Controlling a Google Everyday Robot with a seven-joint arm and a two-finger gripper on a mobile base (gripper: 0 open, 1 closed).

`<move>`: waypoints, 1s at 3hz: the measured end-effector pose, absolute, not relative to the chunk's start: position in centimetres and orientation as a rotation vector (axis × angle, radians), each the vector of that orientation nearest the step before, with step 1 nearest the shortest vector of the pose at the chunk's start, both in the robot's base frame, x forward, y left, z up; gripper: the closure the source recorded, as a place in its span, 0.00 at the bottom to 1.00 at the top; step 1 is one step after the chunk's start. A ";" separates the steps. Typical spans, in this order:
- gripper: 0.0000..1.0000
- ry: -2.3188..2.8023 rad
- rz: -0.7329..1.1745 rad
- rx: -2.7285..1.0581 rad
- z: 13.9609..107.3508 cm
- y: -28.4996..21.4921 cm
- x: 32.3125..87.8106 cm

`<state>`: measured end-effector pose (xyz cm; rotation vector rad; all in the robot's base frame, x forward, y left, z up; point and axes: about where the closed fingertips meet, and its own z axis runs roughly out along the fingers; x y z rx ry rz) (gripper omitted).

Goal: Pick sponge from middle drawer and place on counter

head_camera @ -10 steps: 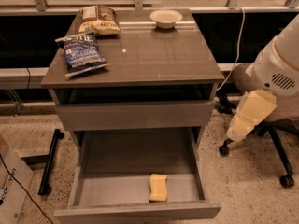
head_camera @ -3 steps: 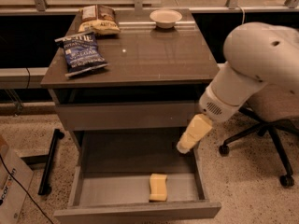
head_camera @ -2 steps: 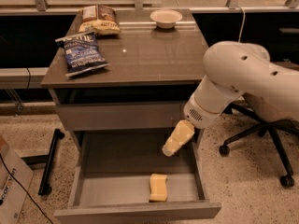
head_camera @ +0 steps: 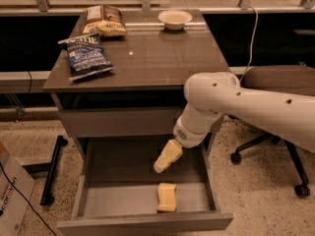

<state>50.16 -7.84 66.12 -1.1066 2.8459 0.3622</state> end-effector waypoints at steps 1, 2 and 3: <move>0.00 2.941 0.355 -1.057 61.3 -7.6 50.5; 0.00 3.025 0.366 -0.998 57.0 -7.7 50.8; 0.00 3.108 0.443 -0.943 52.9 -7.5 50.7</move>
Offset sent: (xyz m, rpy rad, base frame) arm 0.0120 -0.0007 -0.1452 -0.0788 0.2120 -0.1481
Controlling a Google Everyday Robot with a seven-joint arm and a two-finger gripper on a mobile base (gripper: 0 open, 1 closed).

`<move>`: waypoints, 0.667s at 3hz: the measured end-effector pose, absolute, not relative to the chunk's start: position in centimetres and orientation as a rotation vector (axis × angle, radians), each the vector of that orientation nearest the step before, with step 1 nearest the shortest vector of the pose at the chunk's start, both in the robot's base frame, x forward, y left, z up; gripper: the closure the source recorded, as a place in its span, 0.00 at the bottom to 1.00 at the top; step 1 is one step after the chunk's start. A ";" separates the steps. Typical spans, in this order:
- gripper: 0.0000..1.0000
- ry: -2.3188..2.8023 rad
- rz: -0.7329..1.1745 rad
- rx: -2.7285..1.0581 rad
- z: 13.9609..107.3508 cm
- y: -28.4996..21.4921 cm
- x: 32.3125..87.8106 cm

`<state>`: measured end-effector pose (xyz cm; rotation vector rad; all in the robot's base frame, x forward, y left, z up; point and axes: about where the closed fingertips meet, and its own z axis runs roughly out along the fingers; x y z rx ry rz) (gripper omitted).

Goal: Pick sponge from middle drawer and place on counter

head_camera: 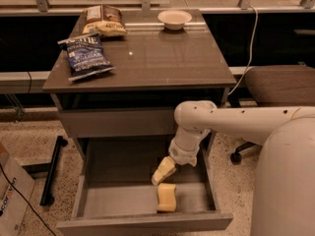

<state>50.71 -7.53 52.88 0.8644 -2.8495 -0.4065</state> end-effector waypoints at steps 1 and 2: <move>0.00 -2.836 -0.411 0.859 52.2 -7.5 50.4; 0.00 -2.812 -0.391 0.735 49.3 -6.9 51.0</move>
Offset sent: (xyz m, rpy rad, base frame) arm 0.0170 0.0198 -0.0927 -0.1006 0.2016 -0.2133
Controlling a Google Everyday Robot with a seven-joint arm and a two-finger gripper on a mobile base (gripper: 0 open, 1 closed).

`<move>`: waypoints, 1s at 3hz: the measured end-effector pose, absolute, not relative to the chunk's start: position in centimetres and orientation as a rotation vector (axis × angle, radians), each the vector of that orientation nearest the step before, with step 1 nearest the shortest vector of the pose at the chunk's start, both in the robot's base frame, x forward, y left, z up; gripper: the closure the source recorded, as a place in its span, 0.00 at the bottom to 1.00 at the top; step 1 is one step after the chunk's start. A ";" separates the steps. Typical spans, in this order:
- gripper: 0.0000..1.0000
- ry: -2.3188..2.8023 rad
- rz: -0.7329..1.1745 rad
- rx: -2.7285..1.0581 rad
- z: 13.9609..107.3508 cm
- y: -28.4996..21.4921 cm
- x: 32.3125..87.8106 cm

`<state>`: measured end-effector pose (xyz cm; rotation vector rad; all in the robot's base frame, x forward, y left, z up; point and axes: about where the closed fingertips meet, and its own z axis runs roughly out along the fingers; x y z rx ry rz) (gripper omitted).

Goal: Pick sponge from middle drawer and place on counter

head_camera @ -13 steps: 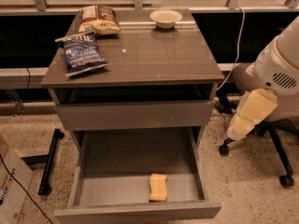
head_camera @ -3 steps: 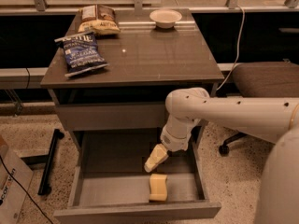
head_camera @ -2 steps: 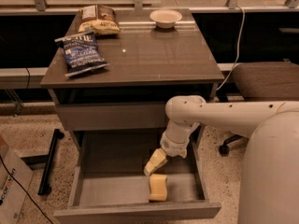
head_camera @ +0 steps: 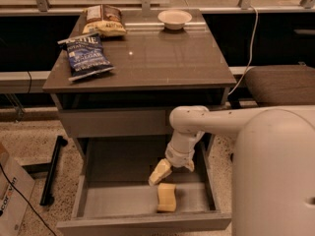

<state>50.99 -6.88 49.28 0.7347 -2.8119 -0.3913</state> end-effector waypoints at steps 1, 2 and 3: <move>0.00 -2.777 -0.380 0.537 44.6 -6.3 51.2; 0.00 -2.757 -0.348 0.340 41.1 -6.3 51.0; 0.00 -2.739 -0.294 0.171 38.9 -6.3 50.3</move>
Offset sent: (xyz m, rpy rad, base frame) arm -0.0001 0.0055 -0.1217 -0.1418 0.2217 -0.3976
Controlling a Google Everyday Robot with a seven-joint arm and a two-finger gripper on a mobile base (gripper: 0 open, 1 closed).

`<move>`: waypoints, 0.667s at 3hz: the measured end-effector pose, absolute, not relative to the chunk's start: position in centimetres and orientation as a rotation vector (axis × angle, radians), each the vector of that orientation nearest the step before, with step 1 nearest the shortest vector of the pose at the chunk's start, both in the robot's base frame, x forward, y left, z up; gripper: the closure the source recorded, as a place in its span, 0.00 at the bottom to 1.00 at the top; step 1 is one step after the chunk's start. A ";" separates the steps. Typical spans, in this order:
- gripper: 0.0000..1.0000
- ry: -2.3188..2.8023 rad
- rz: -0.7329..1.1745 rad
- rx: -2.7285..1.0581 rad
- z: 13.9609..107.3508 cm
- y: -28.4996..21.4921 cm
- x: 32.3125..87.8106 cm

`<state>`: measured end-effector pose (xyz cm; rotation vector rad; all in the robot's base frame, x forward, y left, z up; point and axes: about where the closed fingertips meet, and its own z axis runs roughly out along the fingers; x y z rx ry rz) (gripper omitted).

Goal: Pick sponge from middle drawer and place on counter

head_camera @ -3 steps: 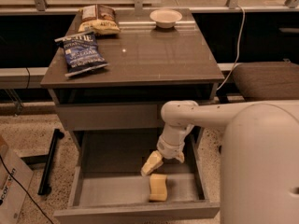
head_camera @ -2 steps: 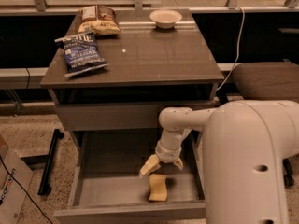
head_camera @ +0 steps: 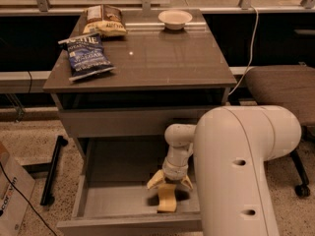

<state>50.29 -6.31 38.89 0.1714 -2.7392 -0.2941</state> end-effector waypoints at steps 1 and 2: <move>0.00 -2.709 -0.281 0.030 37.2 -6.1 49.4; 0.13 -2.694 -0.266 -0.048 36.4 -5.8 48.9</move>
Offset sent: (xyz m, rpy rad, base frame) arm -0.0151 0.0087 -0.0318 -0.0775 0.0828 -0.2103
